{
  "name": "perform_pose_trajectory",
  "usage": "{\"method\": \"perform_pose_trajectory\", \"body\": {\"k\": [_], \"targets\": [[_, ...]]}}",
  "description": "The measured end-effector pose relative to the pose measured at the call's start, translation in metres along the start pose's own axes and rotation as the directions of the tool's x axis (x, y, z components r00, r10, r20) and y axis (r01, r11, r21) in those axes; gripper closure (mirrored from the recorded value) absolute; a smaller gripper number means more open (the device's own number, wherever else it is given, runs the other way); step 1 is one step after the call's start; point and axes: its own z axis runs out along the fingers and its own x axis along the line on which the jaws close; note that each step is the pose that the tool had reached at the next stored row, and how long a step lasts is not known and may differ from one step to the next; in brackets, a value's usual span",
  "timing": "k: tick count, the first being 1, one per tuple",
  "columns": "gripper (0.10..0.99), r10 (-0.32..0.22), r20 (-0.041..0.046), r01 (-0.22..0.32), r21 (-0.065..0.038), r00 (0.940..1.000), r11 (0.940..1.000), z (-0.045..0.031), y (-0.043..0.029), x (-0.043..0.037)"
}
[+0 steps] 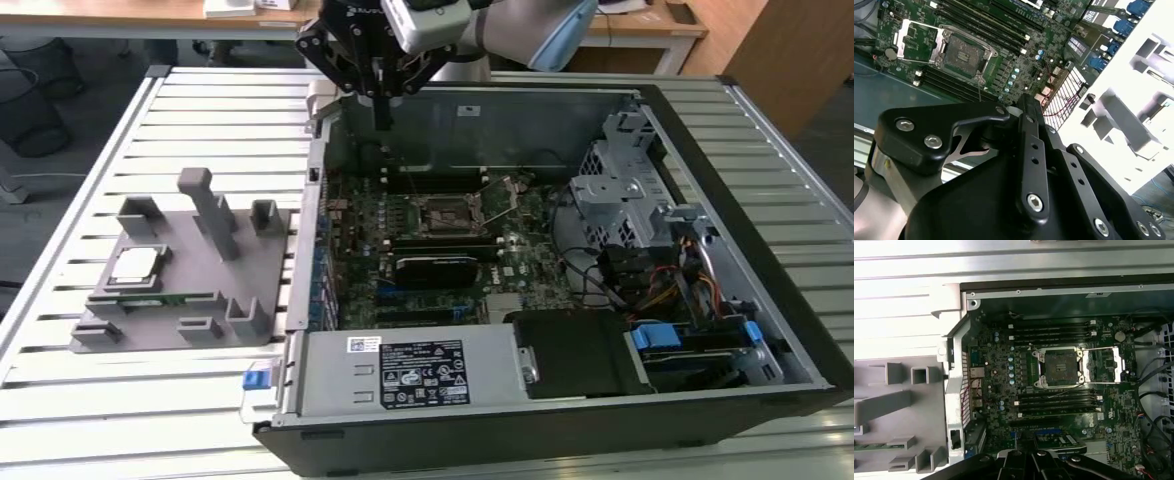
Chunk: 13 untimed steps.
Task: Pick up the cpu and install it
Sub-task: 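Reach for the cpu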
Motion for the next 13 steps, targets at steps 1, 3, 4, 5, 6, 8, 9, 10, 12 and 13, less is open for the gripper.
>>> {"method": "perform_pose_trajectory", "body": {"k": [1, 3, 4, 5, 6, 8, 9, 10, 12, 13], "targets": [[0.980, 0.000, 0.0000, 0.000, 0.000, 1.0000, 1.0000, 0.0000, -0.0001, 0.0008], [0.980, 0.000, 0.0000, 0.000, 0.000, 1.0000, 1.0000, -0.0001, -0.0002, 0.0023], [0.980, 0.000, 0.0000, 0.000, 0.000, 1.0000, 1.0000, -0.0001, -0.0002, 0.0031], [0.980, 0.000, 0.0000, 0.000, 0.000, 1.0000, 1.0000, -0.0001, -0.0003, 0.0039], [0.980, 0.000, 0.0000, 0.000, 0.000, 1.0000, 1.0000, -0.0001, -0.0004, 0.0047], [0.980, 0.000, 0.0000, 0.000, 0.000, 1.0000, 1.0000, -0.0001, -0.0005, 0.0064], [0.980, 0.000, 0.0000, 0.000, 0.000, 1.0000, 1.0000, -0.0001, -0.0006, 0.0074], [0.980, 0.000, 0.0000, 0.000, 0.000, 1.0000, 1.0000, -0.0002, -0.0006, 0.0083], [0.980, 0.000, 0.0000, 0.000, 0.000, 1.0000, 1.0000, -0.0002, -0.0007, 0.0099], [0.980, 0.000, 0.0000, 0.000, 0.000, 1.0000, 1.0000, -0.0002, -0.0008, 0.0109]]}}
